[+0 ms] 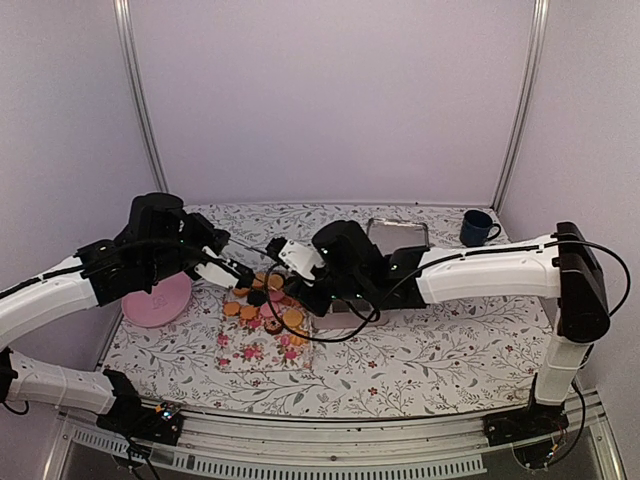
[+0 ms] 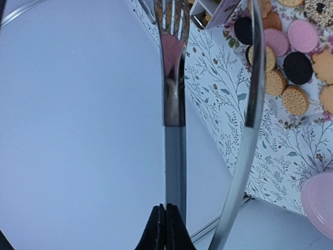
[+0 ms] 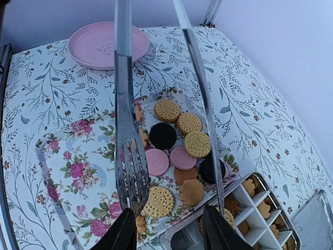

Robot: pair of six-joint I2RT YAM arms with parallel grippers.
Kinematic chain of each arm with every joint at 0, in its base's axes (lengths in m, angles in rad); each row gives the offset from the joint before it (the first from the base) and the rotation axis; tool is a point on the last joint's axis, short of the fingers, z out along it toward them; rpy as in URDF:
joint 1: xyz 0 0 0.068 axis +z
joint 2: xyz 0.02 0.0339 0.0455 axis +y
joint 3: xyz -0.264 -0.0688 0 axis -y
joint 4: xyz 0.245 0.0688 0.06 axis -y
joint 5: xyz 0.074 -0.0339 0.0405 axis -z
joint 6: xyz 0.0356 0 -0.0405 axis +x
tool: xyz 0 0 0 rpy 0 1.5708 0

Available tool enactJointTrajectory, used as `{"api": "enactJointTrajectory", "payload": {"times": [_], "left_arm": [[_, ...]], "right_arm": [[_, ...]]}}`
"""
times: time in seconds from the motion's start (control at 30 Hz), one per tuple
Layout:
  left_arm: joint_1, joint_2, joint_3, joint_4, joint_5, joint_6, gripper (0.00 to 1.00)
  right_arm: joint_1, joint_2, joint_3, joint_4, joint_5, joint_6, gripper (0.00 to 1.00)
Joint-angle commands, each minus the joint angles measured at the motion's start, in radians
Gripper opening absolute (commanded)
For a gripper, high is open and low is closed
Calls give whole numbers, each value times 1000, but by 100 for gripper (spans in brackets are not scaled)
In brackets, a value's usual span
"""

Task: Pack the cookies
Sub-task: Pass from the left arm to the right

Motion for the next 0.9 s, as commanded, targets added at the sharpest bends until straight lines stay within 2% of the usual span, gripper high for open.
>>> {"api": "enactJointTrajectory", "payload": {"times": [0.0, 0.23, 0.57, 0.87], "left_arm": [[-14, -16, -16, 22, 14, 19, 0], [-15, -18, -22, 35, 13, 24, 0], [-15, -23, -20, 52, 16, 33, 0], [-14, -39, -28, 64, 28, 48, 0]], "right_arm": [[-4, -144, -73, 117, 2, -36, 45], [-7, -128, -58, 105, -21, -78, 48], [-7, -9, 50, 57, -49, -122, 53], [-14, 83, 118, 45, 62, -144, 32]]}}
